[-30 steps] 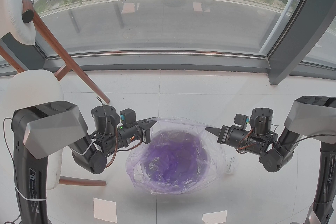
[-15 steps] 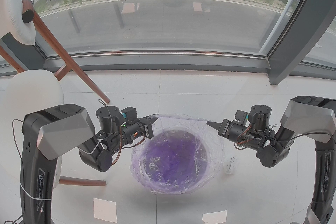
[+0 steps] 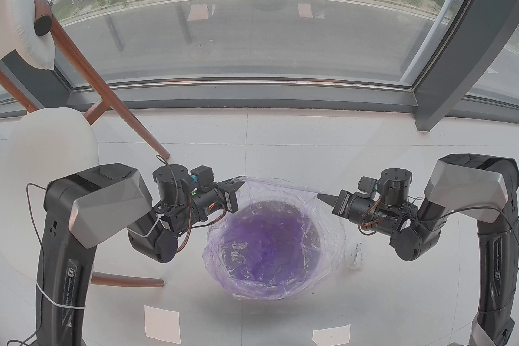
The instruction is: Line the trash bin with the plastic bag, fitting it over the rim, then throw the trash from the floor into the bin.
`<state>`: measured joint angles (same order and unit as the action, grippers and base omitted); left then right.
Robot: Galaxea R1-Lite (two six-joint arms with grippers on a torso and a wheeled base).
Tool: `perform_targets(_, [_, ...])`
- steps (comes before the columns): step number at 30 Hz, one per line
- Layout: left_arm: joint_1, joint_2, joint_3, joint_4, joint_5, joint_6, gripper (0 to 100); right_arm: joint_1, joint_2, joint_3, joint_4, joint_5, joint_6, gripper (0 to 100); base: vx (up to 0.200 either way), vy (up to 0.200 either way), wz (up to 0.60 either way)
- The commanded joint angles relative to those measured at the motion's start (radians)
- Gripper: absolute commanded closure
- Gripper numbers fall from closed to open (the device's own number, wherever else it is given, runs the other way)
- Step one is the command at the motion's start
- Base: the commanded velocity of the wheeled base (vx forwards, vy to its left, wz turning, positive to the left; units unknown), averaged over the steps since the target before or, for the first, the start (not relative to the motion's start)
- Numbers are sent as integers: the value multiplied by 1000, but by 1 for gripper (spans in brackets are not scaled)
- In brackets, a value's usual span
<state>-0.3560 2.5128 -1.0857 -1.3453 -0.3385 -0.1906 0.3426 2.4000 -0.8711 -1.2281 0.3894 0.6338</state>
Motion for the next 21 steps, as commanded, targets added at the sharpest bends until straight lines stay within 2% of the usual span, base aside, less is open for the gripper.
perform_targets(1, [2,21,-3,-2,0,-1,100,0,30,-8,1,0,-2,100,0,0,0])
perform_targets(12, [9,40,-3,-6,-4,-1,100,-13,73,-29,-1,0,3,100,0,0,0])
perform_targets(13, [11,40,-3,-6,-4,-3,100,-17,68,-25,-1,2,9,0,0,0,0])
perform_targets(16, [12,40,-3,-6,-4,-4,100,-19,59,-20,-8,2,26,0,0,0,0])
perform_targets(18, [17,40,0,-8,-5,-4,100,-17,21,17,-50,5,106,0,0,0,0])
perform_targets(19, [17,41,0,-6,-5,-4,100,-16,11,29,-57,9,118,0,0,0,0])
perform_targets(21, [17,41,-2,-6,-5,-4,100,-16,-16,86,-91,57,127,0,0,0,0])
